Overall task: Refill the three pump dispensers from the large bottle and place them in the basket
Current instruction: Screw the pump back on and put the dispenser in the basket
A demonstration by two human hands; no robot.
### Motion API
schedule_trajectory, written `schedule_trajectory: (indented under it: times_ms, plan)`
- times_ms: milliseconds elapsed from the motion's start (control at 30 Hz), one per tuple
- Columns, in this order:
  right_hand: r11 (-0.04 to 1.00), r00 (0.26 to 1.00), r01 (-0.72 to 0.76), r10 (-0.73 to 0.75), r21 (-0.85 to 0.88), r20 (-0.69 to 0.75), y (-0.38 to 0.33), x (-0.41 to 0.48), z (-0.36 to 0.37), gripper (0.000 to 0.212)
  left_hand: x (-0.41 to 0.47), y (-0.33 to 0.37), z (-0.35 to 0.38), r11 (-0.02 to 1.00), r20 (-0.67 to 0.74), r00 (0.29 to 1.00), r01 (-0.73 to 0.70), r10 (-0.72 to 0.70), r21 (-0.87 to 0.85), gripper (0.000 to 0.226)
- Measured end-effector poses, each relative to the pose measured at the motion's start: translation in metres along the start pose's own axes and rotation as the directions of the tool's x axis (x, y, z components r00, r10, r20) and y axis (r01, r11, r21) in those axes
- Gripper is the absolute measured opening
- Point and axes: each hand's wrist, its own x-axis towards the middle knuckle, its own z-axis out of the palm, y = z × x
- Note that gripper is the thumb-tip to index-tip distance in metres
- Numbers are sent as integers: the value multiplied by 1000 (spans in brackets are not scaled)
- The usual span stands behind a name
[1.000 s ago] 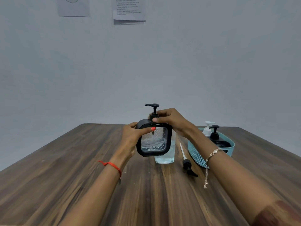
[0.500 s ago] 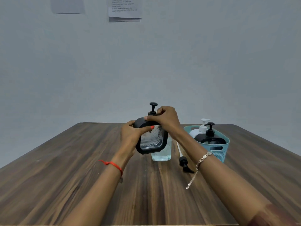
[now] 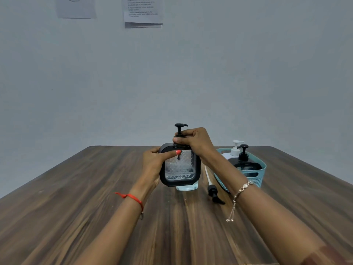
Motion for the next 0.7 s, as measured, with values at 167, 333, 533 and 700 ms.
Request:
schedule_trajectory:
  times_ms: [167, 333, 533, 700]
  plan:
    - [996, 991, 46, -55, -75, -121, -5, -7, -6, 18, -3, -1, 15, 999, 11, 999, -43, 43, 20, 27]
    - [993, 997, 72, -73, -91, -7, -13, -8, -46, 30, -2, 4, 42, 983, 16, 989, -147, 146, 111, 36]
    - [987, 999, 26, -19, -160, 49, -11, -4, -108, 35, 15, 12, 84, 976, 59, 981, -188, 183, 108, 38]
    - [986, 1000, 5, -6, -165, -6, -15, 9, -146, 30, 33, 7, 124, 972, 127, 972, -212, 198, 105, 47]
